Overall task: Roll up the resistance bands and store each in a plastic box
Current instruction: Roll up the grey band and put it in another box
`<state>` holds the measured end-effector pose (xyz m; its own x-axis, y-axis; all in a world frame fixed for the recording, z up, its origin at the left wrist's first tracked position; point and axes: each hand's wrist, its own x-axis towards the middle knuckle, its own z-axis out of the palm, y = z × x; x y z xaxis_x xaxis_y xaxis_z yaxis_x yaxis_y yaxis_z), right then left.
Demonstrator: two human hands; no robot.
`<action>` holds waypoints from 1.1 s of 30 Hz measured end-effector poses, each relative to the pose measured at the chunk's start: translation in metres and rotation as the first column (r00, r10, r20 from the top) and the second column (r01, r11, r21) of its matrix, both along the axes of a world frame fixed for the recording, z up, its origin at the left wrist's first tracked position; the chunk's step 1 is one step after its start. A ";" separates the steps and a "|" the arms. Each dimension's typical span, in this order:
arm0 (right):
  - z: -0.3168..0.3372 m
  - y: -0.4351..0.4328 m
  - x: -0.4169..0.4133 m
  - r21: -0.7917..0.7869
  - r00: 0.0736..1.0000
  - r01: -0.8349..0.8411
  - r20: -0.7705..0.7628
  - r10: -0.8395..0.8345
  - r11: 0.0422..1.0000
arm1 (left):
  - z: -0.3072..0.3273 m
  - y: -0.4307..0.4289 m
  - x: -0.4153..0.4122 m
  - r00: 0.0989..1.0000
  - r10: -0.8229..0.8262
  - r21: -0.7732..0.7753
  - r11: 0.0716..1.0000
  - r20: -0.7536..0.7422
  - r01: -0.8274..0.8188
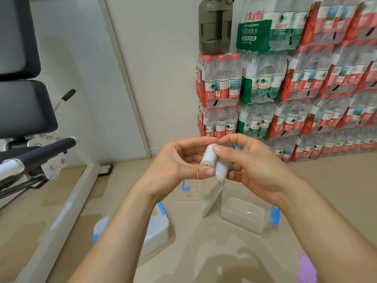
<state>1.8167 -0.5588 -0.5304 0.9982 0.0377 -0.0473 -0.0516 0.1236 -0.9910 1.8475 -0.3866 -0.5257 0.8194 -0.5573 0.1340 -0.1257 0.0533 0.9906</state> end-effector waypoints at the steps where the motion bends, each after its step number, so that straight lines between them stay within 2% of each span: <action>1: 0.000 0.000 -0.001 -0.036 1.000 -0.028 0.001 0.028 0.999 | 0.002 0.001 0.000 1.000 0.015 0.025 1.000 0.015 -0.016; 5: 0.000 -0.002 -0.005 -0.188 0.988 -0.156 -0.014 0.157 0.970 | 0.012 0.006 -0.002 0.997 0.040 0.131 0.990 0.063 -0.048; 7: 0.002 -0.004 -0.006 -0.197 0.975 -0.222 -0.022 0.222 0.955 | 0.015 0.008 -0.004 0.997 0.015 0.145 0.989 0.071 -0.025; 14: 0.003 -0.006 -0.005 0.058 0.941 -0.332 -0.044 0.335 0.941 | 0.011 0.011 0.000 0.993 -0.104 0.047 0.994 0.060 0.101; 17: 0.003 -0.006 -0.005 0.072 0.943 -0.330 -0.019 0.332 0.941 | 0.012 0.014 0.002 0.993 -0.103 0.067 0.993 0.058 0.099; 21: 0.003 -0.004 -0.004 -0.081 0.963 -0.269 0.009 0.271 0.960 | 0.015 0.017 0.001 0.991 -0.066 0.253 0.967 0.114 0.035; 24: 0.001 0.000 -0.005 -0.222 0.981 -0.185 0.014 0.193 0.957 | 0.016 0.015 -0.001 0.971 -0.075 0.438 0.898 0.226 -0.032; 27: -0.002 0.005 -0.005 -0.257 0.984 -0.163 0.024 0.175 0.952 | 0.018 0.011 -0.004 0.952 -0.084 0.538 0.838 0.294 -0.092; 29: -0.003 0.004 -0.004 -0.202 0.985 -0.164 0.027 0.173 0.966 | 0.017 0.009 -0.005 0.950 -0.068 0.507 0.856 0.306 -0.102; 33: -0.001 -0.003 0.001 0.108 0.988 -0.154 0.018 0.153 0.982 | 0.009 0.004 -0.004 0.988 -0.080 0.175 0.983 0.133 0.056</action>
